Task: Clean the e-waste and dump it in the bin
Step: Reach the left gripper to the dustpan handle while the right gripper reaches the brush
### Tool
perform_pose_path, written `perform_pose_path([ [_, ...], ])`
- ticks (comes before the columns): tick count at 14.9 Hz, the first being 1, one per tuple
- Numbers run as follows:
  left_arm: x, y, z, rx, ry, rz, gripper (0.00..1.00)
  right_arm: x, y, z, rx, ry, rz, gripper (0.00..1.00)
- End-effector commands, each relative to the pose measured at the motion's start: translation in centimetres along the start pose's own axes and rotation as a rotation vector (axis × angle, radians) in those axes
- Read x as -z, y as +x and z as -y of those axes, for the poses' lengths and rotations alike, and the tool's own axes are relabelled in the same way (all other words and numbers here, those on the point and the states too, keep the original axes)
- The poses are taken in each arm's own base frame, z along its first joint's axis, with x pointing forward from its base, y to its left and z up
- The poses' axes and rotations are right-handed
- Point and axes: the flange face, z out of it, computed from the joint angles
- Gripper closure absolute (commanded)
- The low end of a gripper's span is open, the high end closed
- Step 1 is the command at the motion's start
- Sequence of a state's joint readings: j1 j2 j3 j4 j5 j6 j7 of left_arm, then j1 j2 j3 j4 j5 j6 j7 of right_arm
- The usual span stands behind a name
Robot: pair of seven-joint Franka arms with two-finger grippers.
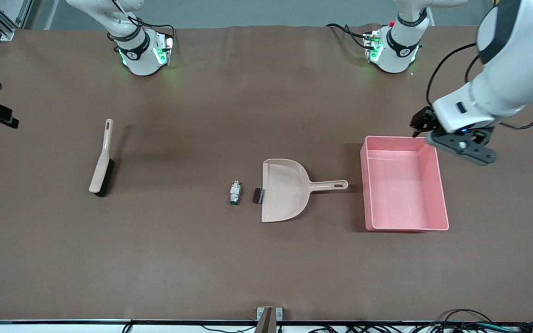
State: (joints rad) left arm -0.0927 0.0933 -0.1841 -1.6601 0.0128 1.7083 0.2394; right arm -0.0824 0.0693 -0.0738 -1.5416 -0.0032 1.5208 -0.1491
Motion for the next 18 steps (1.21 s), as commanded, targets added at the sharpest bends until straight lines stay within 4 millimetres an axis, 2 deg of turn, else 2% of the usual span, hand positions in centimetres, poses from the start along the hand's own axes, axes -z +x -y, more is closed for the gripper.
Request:
perform_pose_path([
  [1, -2.2, 2.5, -3.2, -0.093, 0.003, 0.004, 0.00, -4.2, 0.7, 0.2, 0.021, 0.007, 0.005, 0.00],
  [4, -6.1, 5.7, -6.0, -0.227, 0.013, 0.015, 0.00, -9.3, 1.4, -0.2, 0.015, 0.004, 0.009, 0.00],
  [5, -7.2, 6.5, -7.0, -0.282, 0.046, 0.020, 0.00, -12.0, 1.2, -0.5, 0.012, 0.006, 0.015, 0.00],
  [7, -9.2, 7.7, -9.1, -0.339, 0.063, 0.019, 0.00, -18.6, 0.0, -0.4, 0.025, 0.010, 0.024, 0.00],
  [9, -11.2, 8.7, -11.1, -0.399, 0.075, 0.017, 0.01, -23.0, -1.2, -0.1, 0.056, 0.000, -0.044, 0.00],
  [11, -12.4, 9.2, -12.7, -0.510, 0.121, 0.030, 0.04, -25.4, -1.9, -1.2, 0.052, -0.002, -0.057, 0.00],
  [12, -13.5, 9.6, -12.7, -0.551, 0.120, 0.036, 0.05, -26.1, -2.1, -1.3, 0.049, 0.003, -0.044, 0.00],
  [15, -16.4, 10.8, -13.3, -0.732, 0.103, 0.020, 0.06, -28.8, -3.3, -0.8, 0.030, 0.029, -0.040, 0.00],
  [18, -19.2, 11.3, -14.7, -0.815, 0.084, 0.034, 0.08, -31.6, -3.3, -0.4, 0.030, 0.027, -0.047, 0.00],
])
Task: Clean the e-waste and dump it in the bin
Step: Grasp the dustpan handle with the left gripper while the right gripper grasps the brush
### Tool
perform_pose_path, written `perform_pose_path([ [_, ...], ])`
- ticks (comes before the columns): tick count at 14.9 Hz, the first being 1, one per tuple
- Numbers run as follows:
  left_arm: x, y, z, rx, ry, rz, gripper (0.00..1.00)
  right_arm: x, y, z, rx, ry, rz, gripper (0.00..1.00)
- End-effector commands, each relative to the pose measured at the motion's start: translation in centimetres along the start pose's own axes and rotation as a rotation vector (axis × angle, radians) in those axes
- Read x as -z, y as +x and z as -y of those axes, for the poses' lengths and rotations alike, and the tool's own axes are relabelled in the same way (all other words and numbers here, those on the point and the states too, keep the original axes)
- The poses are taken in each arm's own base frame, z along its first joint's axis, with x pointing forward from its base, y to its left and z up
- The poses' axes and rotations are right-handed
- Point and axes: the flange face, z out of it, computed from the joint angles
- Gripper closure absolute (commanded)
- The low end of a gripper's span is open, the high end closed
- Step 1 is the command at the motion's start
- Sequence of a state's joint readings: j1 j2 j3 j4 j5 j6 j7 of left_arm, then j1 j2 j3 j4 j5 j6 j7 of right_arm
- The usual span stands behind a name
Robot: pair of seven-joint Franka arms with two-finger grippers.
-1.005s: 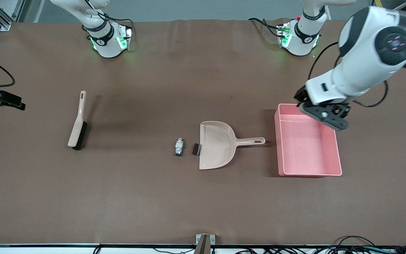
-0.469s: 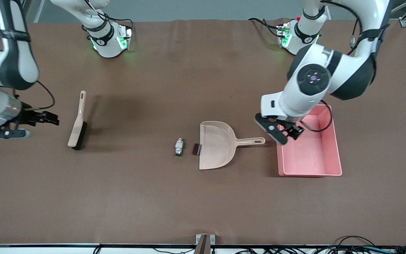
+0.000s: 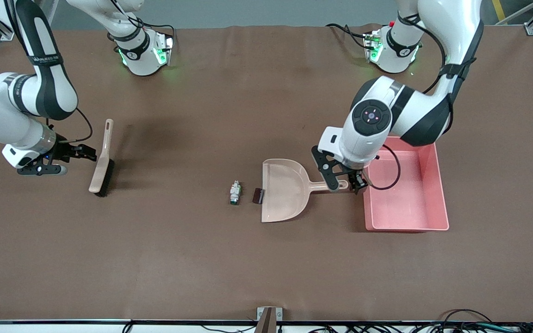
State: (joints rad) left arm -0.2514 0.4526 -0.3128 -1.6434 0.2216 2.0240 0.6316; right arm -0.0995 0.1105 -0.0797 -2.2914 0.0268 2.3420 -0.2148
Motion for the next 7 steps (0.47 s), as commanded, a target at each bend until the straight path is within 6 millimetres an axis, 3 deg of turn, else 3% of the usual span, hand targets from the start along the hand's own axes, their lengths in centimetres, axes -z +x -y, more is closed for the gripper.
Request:
perform_pose_path([
  [1, -1.6, 2.0, -0.8, -0.095, 0.015, 0.013, 0.10, -2.7, -0.6, 0.3, 0.009, 0.008, -0.018, 0.00],
  [3, -2.8, 3.4, -2.2, -0.156, 0.042, 0.039, 0.12, -4.5, -0.4, 0.0, 0.025, 0.004, -0.017, 0.00],
  [7, -6.1, 4.7, -3.4, -0.236, 0.063, 0.102, 0.16, -6.0, -1.3, 0.6, 0.036, 0.003, -0.012, 0.00],
])
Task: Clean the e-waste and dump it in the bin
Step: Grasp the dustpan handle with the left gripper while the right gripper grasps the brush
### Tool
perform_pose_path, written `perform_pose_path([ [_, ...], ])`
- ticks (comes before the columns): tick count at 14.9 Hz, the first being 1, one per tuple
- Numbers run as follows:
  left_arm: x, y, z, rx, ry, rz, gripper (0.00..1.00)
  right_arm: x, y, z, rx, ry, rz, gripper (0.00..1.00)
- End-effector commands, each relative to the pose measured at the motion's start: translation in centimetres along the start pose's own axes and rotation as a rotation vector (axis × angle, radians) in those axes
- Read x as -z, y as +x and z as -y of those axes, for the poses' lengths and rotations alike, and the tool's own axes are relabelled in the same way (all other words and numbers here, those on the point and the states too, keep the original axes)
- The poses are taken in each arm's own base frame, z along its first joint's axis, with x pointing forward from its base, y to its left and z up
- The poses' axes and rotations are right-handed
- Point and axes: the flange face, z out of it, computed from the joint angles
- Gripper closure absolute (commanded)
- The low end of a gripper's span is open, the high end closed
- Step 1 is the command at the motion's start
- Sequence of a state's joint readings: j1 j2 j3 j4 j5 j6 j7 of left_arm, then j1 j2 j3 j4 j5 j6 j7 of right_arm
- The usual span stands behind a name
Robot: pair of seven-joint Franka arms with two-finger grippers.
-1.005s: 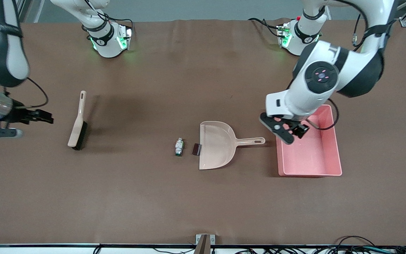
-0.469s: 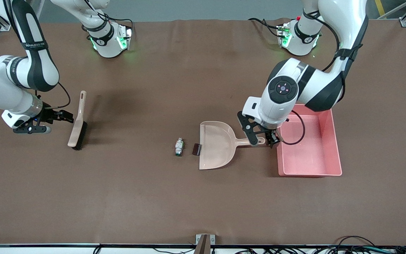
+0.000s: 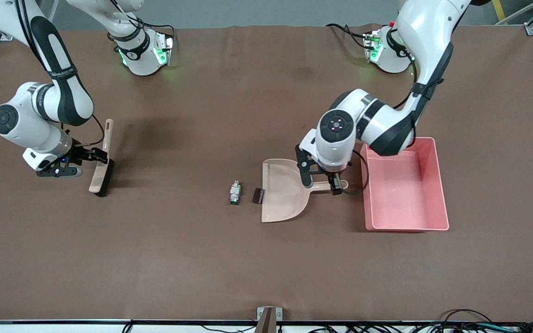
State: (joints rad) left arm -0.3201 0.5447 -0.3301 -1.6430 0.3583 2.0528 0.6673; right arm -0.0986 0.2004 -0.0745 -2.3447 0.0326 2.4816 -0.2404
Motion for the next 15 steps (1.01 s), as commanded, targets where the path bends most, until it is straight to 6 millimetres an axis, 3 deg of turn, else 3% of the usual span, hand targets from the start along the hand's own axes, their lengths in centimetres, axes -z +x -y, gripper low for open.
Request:
perform_pose_path([
  [1, -1.3, 1.2, 0.0, -0.055, 0.022, 0.020, 0.18, -0.9, -0.9, 0.5, 0.014, 0.005, -0.022, 0.00],
  [6, -3.2, 2.3, -0.2, -0.073, 0.030, -0.005, 0.23, -1.9, -1.0, 0.7, 0.015, 0.007, -0.010, 0.02],
  [10, -4.3, 2.6, -0.1, -0.082, 0.035, -0.006, 0.31, -2.2, -1.0, 0.6, 0.012, 0.008, -0.006, 0.08],
  [15, -5.1, 2.9, 0.0, -0.088, 0.040, -0.018, 0.33, -2.3, -0.9, 0.5, 0.014, 0.005, -0.013, 0.18],
])
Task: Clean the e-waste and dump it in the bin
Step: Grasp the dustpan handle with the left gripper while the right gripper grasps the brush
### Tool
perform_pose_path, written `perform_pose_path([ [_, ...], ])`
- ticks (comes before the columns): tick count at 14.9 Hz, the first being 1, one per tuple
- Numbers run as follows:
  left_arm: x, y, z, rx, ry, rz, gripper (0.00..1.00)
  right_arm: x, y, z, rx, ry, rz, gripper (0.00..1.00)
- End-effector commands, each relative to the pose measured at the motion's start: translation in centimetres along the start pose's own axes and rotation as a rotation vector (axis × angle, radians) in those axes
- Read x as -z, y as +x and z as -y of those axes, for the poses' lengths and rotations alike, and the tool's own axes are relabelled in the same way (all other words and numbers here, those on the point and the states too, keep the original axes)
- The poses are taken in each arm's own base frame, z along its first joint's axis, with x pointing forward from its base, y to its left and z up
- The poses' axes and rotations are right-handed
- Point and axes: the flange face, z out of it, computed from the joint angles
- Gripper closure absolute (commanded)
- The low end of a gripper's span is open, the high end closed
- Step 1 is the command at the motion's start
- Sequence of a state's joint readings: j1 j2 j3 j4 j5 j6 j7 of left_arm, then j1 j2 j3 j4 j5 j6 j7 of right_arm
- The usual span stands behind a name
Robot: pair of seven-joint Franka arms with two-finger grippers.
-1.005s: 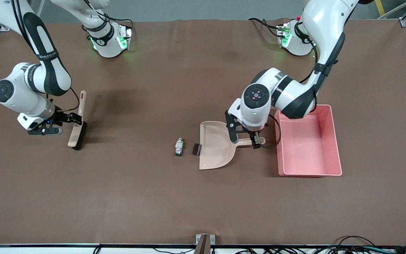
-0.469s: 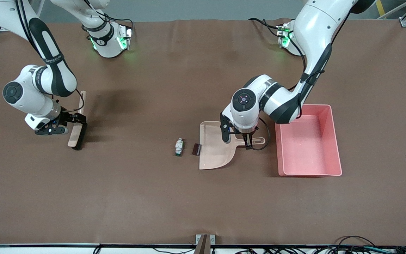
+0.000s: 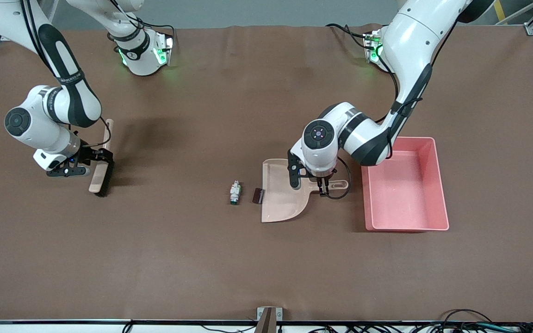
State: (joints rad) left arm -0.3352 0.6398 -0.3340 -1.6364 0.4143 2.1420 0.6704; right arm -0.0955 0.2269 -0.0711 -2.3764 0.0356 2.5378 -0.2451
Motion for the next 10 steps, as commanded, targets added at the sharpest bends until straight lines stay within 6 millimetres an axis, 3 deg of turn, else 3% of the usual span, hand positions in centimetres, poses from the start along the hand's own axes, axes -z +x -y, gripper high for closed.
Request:
perform_pose_path([
  [1, -0.3, 0.5, 0.6, -0.030, 0.034, -0.010, 0.34, -0.5, -0.2, 0.0, 0.004, 0.007, -0.012, 0.20],
  [8, -1.0, 0.6, 0.6, -0.049, 0.048, 0.007, 0.36, -2.0, -0.4, 0.1, 0.005, 0.008, 0.006, 0.25],
  [10, -1.1, 0.7, 0.5, -0.050, 0.046, 0.008, 0.38, -2.0, -0.4, 0.2, 0.008, 0.008, 0.008, 0.32],
])
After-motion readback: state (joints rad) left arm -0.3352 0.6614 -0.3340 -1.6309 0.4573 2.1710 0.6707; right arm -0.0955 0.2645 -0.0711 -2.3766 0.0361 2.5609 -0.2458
